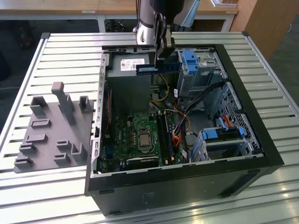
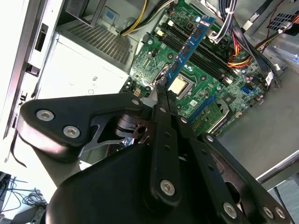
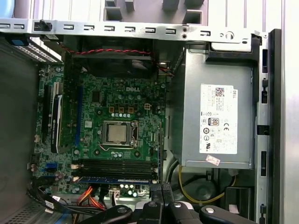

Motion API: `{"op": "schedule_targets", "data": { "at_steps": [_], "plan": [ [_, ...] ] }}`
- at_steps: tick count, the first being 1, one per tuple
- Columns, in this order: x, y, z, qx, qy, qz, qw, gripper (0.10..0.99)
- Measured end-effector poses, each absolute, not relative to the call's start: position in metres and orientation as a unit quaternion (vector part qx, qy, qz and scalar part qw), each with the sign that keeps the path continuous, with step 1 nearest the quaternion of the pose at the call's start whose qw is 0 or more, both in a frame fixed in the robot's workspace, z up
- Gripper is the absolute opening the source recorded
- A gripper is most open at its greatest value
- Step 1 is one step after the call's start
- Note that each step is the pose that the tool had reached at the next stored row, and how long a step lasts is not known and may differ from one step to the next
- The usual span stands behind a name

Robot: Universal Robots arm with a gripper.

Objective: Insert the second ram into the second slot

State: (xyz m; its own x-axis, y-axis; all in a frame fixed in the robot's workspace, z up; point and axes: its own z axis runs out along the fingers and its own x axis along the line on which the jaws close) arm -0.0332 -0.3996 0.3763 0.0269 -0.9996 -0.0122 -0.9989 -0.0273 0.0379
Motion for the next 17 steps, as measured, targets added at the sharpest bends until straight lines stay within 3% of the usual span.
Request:
{"op": "schedule_targets", "data": {
  "at_steps": [17],
  "plan": [
    [-0.0332, -0.4051, 0.3762, 0.716, -0.697, -0.018, 0.009, 0.114]
  ]
}}
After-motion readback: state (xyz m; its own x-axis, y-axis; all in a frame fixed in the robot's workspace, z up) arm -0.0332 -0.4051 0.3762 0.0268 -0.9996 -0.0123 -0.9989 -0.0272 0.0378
